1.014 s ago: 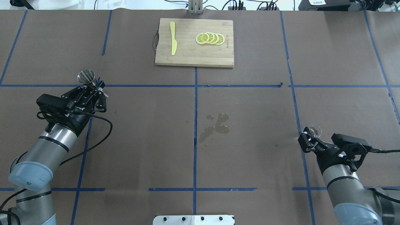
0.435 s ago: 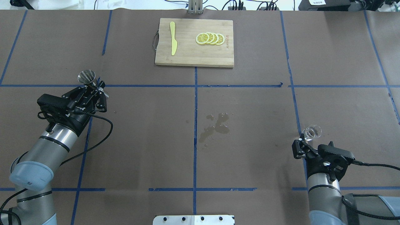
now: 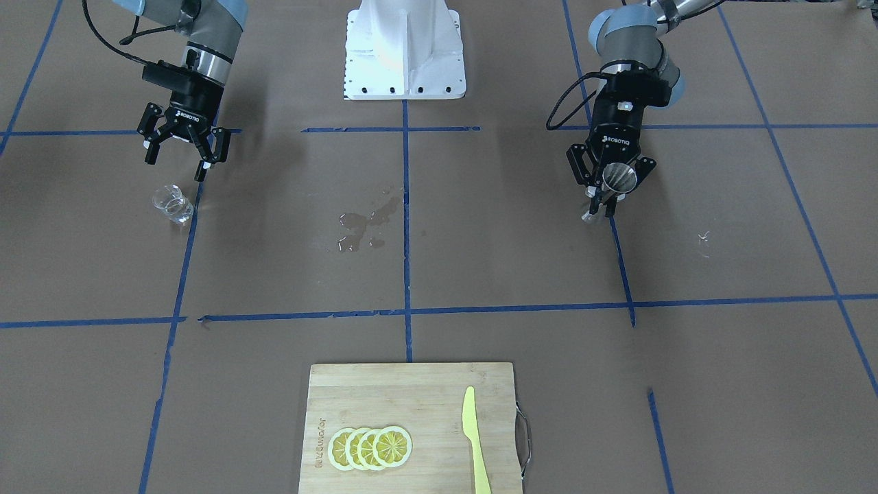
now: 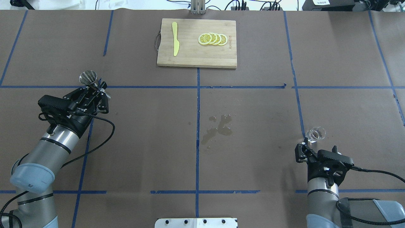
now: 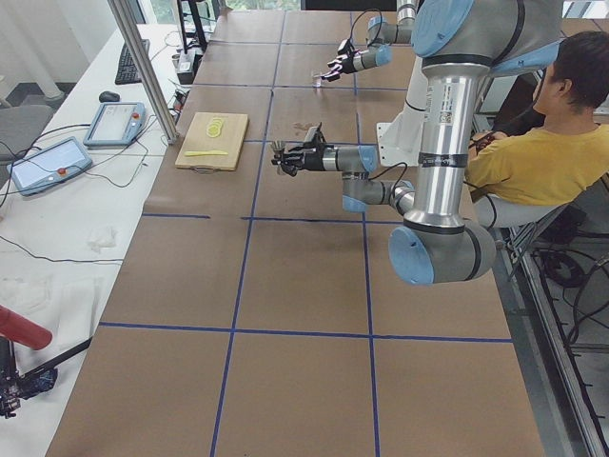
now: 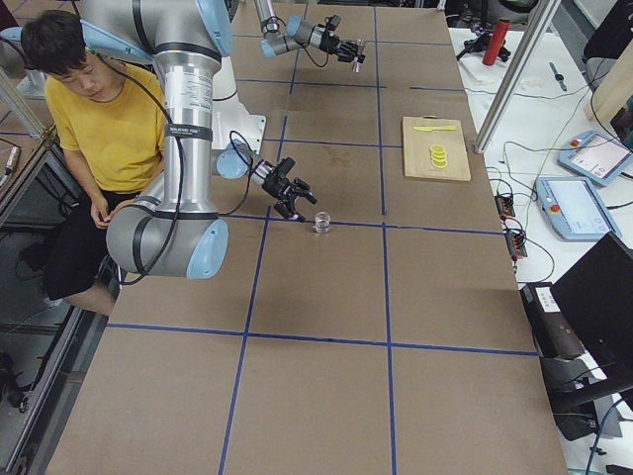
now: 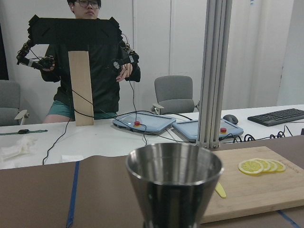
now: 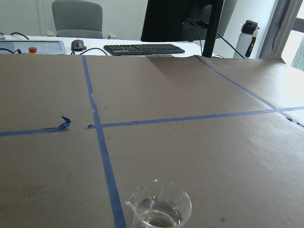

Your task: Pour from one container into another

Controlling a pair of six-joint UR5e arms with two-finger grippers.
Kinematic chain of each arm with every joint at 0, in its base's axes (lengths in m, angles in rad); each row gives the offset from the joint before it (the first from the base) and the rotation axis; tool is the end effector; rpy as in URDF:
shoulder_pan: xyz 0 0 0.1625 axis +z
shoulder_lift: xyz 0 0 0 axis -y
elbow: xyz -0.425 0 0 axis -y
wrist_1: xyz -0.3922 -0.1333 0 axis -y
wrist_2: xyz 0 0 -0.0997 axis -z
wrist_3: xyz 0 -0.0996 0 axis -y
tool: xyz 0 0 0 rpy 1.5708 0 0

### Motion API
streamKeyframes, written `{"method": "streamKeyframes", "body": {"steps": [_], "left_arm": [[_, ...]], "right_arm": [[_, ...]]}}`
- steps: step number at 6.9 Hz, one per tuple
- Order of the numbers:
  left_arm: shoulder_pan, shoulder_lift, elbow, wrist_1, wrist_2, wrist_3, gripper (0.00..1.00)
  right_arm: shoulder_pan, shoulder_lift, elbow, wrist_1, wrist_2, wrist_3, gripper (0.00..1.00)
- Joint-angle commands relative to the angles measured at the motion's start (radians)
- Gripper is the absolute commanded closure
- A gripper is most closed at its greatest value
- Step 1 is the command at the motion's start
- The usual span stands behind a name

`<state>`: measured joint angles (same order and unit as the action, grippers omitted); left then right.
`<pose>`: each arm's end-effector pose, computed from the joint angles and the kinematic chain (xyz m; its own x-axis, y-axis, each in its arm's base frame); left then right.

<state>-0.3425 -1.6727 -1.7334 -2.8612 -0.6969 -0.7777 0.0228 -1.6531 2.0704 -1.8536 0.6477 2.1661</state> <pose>0.3886 -0.3612 0.3841 0.6787 0.2435 -0.6929 0.6473 0.2473 0.7210 -0.4255 -0.2225 0.4733 0.7526 0.3556 0.5542 -0.6555 0.4847 0.5791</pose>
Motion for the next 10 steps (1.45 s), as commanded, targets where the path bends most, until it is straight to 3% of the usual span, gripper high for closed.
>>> {"method": "streamKeyframes", "body": {"steps": [1,10], "left_arm": [[-0.001,-0.001,0.0,-0.001,0.0,0.0,1.0],[-0.003,0.001,-0.017,-0.004,0.005,0.0,1.0]], "right_arm": [[-0.001,0.015,-0.044,-0.003,-0.019,0.026,0.01],[0.017,0.036,-0.113,-0.003,-0.056,0.069,0.02]]}}
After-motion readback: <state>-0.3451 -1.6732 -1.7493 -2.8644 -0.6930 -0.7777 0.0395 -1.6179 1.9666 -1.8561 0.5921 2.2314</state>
